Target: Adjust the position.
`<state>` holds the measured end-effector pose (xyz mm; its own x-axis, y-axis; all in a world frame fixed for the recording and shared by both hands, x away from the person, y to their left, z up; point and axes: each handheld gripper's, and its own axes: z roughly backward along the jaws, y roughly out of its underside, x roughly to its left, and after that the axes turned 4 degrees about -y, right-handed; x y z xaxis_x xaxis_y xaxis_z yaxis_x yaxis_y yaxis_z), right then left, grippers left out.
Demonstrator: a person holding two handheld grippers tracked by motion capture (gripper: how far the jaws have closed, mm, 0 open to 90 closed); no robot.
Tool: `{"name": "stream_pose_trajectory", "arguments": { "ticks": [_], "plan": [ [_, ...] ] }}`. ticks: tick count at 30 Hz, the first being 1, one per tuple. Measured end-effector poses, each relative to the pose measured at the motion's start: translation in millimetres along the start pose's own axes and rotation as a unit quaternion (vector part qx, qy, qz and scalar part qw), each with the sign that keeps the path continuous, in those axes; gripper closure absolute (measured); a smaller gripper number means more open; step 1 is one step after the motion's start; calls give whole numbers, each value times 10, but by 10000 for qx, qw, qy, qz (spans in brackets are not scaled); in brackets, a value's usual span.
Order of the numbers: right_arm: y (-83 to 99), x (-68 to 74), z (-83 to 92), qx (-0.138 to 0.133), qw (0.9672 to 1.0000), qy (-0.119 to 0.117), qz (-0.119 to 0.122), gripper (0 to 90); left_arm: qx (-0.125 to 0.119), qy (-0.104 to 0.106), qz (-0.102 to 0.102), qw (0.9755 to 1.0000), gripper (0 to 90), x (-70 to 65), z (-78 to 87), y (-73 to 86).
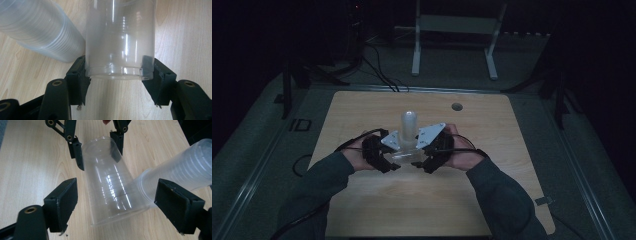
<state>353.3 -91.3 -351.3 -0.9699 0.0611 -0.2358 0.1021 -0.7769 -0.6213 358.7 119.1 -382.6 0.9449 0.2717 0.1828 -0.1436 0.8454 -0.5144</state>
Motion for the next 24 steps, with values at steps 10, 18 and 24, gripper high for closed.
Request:
{"name": "stream_pose_trajectory", "arguments": {
  "ticks": [10,18,24],
  "plan": [
    [14,-29,63,-152,9998,54,-109,188,-340,-25,274,9990,411,31,52,119],
    [64,-63,142,-409,9986,174,-275,194,-559,-96,497,9971,411,56,67,210],
    [103,-92,207,-595,9971,219,-426,195,-791,-135,674,9945,411,83,119,266]
  ]
}}
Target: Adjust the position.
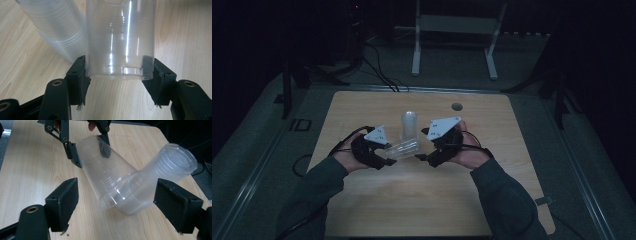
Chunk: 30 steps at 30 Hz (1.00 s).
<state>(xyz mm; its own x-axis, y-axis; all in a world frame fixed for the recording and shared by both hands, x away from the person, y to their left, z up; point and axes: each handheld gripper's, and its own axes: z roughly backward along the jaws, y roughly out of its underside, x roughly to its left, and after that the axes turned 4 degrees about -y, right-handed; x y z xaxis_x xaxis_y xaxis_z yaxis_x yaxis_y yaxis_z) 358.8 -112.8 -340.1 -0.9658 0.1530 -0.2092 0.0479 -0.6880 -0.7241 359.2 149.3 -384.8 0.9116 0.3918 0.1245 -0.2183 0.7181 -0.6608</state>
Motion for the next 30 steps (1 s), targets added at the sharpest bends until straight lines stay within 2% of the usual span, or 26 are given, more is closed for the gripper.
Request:
{"name": "stream_pose_trajectory", "arguments": {
  "ticks": [8,17,19,29,30],
  "plan": [
    [40,-22,23,-81,9999,8,-95,195,-290,-35,216,9993,410,27,63,60],
    [88,-27,23,-185,9995,53,-231,196,-580,-79,488,9971,410,59,105,124],
    [102,-26,25,-199,9995,62,-249,224,-632,-98,516,9966,411,62,112,133],
    [168,-21,15,-290,9987,81,-411,224,-799,-139,606,9949,410,58,120,149],
    [188,-19,4,-343,9982,92,-487,224,-914,-141,669,9935,410,71,135,162]
  ]
}}
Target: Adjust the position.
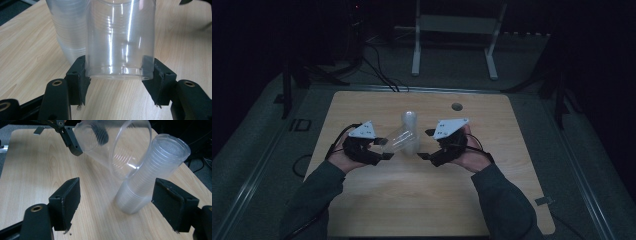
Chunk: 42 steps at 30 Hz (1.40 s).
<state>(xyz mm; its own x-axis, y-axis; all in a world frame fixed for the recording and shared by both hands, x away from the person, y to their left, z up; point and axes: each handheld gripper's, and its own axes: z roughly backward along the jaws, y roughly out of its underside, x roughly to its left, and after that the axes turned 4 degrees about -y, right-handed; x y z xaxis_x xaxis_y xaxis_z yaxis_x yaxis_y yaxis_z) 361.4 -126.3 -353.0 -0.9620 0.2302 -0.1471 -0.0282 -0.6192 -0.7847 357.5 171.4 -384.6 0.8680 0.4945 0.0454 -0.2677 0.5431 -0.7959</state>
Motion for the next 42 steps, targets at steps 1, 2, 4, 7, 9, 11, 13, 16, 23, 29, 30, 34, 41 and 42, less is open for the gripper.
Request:
{"name": "stream_pose_trajectory", "arguments": {
  "ticks": [1,2,4,7,9,11,13,16,23,29,30,34,41,42],
  "plan": [
    [10,-3,-8,-25,10000,5,-29,224,-23,-15,20,10000,410,5,6,3],
    [20,-3,-13,-31,10000,8,-72,224,-57,-26,37,10000,410,8,10,6],
    [37,-6,-27,-71,9999,-3,-136,225,-89,-44,73,9999,410,14,20,13],
    [62,4,-60,-124,9997,-16,-218,228,-136,-62,97,9998,410,22,32,21],
    [72,14,-82,-196,9994,-31,-278,228,-166,-79,114,9998,410,24,34,22],
    [79,21,-106,-245,9992,-39,-322,230,-190,-98,106,9997,410,23,37,22],
    [83,26,-128,-270,9990,-35,-357,230,-224,-108,121,9996,410,19,42,23],
    [78,30,-143,-320,9987,-28,-404,231,-281,-130,138,9994,410,18,49,24],
    [67,31,-165,-353,9980,26,-517,231,-404,-122,186,9989,410,19,58,28],
    [71,16,-172,-442,9967,36,-674,231,-590,-156,274,9978,409,23,79,34],
    [73,15,-172,-475,9963,21,-715,231,-607,-170,285,9976,409,25,84,35],
    [78,11,-168,-530,9956,32,-777,231,-726,-181,353,9966,409,31,94,38],
    [66,-13,-164,-632,9937,82,-922,231,-865,-175,397,9953,409,29,95,33],
    [63,-14,-170,-622,9936,107,-933,231,-894,-183,402,9950,409,29,97,33]
  ]
}}
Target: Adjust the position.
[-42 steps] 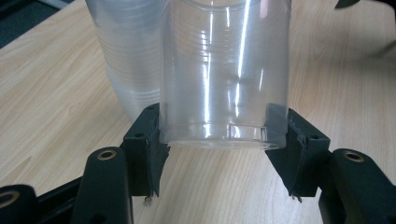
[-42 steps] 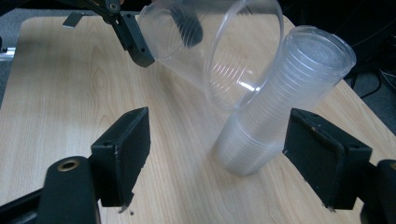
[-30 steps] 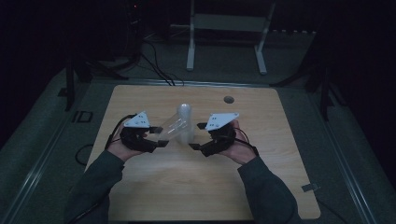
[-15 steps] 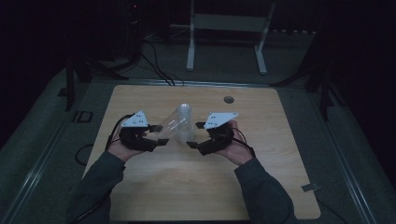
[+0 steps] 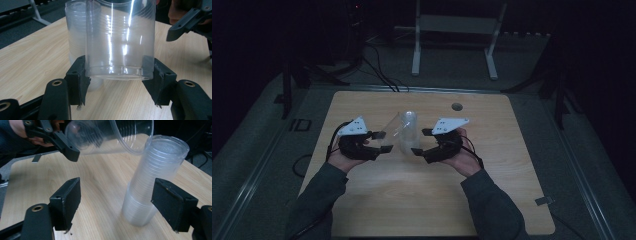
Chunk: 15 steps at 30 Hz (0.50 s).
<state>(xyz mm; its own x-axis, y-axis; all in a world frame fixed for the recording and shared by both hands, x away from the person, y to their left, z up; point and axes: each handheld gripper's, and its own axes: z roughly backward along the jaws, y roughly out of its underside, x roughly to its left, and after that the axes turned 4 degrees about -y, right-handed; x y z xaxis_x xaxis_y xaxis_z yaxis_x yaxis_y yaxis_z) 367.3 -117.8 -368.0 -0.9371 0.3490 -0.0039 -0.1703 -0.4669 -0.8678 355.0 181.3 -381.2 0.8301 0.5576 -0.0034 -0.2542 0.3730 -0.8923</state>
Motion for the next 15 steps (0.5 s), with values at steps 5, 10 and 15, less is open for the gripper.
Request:
{"name": "stream_pose_trajectory", "arguments": {
  "ticks": [5,10,15],
  "plan": [
    [-9,-5,-9,-81,9999,-7,-76,233,-123,10,48,9999,409,7,8,-14],
    [-21,-24,1,-246,9994,-62,-238,232,-274,3,81,9996,409,-3,15,-25],
    [-27,-34,2,-400,9985,-114,-361,232,-376,-21,35,9993,409,-37,0,-33]
  ]
}}
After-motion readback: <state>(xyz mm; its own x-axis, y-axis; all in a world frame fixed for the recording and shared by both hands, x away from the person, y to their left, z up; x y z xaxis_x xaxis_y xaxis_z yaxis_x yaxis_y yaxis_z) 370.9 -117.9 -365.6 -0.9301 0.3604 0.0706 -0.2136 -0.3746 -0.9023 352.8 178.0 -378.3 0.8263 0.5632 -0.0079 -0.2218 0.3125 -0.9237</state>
